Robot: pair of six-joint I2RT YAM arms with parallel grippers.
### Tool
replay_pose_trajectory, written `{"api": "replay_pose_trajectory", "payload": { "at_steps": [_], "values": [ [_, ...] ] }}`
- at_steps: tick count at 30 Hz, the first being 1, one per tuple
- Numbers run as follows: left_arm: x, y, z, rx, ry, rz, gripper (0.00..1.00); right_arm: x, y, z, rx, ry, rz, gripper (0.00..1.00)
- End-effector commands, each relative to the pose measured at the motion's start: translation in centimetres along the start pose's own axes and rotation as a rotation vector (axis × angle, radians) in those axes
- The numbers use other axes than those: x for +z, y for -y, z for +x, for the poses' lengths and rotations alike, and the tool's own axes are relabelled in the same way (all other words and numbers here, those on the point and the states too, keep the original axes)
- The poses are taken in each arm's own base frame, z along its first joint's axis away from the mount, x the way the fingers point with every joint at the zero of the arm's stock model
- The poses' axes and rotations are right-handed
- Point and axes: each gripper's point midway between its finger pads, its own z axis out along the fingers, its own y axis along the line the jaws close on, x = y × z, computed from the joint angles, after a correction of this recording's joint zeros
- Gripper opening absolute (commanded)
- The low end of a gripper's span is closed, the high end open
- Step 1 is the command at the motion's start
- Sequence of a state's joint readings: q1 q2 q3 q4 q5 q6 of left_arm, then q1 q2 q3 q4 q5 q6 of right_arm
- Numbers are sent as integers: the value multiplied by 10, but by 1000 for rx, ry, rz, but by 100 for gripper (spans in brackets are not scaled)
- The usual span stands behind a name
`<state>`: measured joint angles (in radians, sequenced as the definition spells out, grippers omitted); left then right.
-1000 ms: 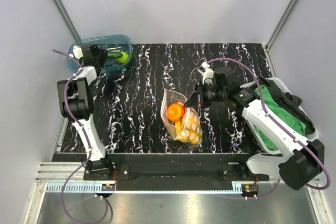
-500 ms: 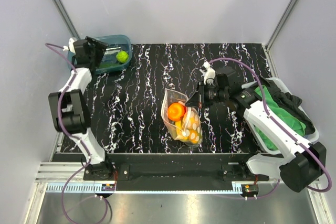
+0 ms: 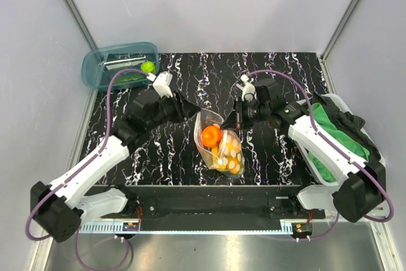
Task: Open the zip-top bag and remove the fake food
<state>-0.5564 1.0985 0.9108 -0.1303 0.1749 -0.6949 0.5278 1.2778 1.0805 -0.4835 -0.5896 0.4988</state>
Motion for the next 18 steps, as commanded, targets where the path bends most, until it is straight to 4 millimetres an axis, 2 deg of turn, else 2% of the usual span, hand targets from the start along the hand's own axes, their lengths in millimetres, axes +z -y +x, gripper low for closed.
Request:
{"api": "replay_pose_trajectory", "payload": {
  "at_steps": [1,2,5,8,9,10,13,18],
  "values": [
    [-15,28,32,35,-80,59,41,-10,-38,-27,-36,51,-126,0],
    [-16,34,43,24,-112,67,39,-11,-44,-28,-39,49,-158,0],
    [-21,40,52,-16,-148,68,34,-8,-65,-39,4,65,-259,0],
    [-26,38,46,40,-152,37,33,-2,-81,-51,18,77,-348,0],
    [-28,46,35,76,-140,48,34,-2,-87,-55,34,80,-363,0],
    [-31,39,42,82,-185,6,33,1,-88,-58,40,83,-368,0],
    [-29,37,46,76,-242,-26,33,7,-88,-65,86,105,-393,0],
    [-18,7,68,45,-321,-163,31,22,-69,-49,212,82,-393,0]
  ]
}}
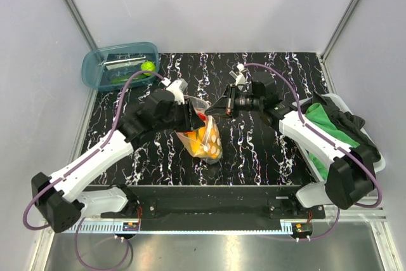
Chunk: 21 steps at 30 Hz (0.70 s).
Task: Open the zip-top bag and remove the fake food
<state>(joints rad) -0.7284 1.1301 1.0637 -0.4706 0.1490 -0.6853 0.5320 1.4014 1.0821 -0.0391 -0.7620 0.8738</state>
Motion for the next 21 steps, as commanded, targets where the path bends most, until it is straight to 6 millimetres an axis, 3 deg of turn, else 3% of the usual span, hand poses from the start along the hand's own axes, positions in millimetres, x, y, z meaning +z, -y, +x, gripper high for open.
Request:
{"api": "replay_pose_trajectory", "payload": {
  "at_steps": [1,7,14,21],
  "values": [
    [11,-26,15,-13,-79,-127,31,3,-11,2,49,21,-90,0],
    [41,-38,19,9,-126,-171,31,-1,2,9,84,28,-44,0],
    [70,-31,29,-18,-172,-122,30,-13,18,9,83,44,24,0],
    [79,-27,42,-69,-197,-85,43,-16,23,16,105,10,13,0]
  ]
}}
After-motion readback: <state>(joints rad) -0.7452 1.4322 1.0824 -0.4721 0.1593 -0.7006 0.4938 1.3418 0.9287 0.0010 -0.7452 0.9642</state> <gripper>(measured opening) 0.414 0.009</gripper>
